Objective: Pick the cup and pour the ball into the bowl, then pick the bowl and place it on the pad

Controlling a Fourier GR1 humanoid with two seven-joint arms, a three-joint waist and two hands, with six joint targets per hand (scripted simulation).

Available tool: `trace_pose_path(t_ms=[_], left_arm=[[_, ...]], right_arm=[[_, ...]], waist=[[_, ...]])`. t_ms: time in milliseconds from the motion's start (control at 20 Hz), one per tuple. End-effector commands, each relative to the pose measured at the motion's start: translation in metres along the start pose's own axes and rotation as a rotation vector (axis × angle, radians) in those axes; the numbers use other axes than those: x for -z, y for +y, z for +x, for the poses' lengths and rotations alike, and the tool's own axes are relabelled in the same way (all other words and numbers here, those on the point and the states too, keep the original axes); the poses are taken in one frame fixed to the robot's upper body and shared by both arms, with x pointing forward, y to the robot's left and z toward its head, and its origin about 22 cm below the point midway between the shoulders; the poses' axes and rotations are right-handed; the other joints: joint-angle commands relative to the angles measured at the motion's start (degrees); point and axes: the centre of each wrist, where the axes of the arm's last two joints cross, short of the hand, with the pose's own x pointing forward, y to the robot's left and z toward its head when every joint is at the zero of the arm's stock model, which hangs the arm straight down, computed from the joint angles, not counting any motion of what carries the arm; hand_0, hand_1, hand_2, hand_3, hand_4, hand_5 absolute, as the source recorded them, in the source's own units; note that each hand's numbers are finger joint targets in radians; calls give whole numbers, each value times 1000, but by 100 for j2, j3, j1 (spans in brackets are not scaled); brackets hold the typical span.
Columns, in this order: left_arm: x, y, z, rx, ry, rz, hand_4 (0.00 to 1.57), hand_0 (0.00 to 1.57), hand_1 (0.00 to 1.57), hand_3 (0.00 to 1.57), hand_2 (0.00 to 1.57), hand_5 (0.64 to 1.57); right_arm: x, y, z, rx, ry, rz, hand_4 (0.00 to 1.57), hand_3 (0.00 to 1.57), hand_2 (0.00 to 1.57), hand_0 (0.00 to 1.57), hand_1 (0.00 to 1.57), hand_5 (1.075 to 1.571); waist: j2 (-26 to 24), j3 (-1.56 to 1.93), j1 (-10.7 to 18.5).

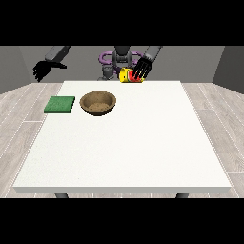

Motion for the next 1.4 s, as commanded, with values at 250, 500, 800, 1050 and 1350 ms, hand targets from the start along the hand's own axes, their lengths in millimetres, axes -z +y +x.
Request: trace_pose_path(t_ms=[250,500,800,1050,1350], left_arm=[[21,3,62,258,-73,10,914,562,562,1564,1571,1570],[24,13,104,367,-206,33,885,552,552,1571,1571,1571],[5,-1,115,493,-238,60,835,376,376,1571,1571,1569],[1,-12,105,625,-315,-87,1085,48,48,1571,1571,1495],[20,1,128,847,-444,-64,1232,614,614,1571,1571,1387]], right_arm=[[26,4,17,-7,-27,49,0,0,0,0,0,1537],[56,24,30,-34,-47,12,0,222,0,0,0,1533],[73,47,38,-10,-98,98,0,271,0,0,0,1528],[71,65,27,26,-62,112,0,276,0,0,0,1523],[79,57,38,5,-87,90,0,71,0,0,0,1519]], waist=[[176,-2,-237],[413,2,31],[728,0,-346],[431,-4,-472],[741,0,-321]])
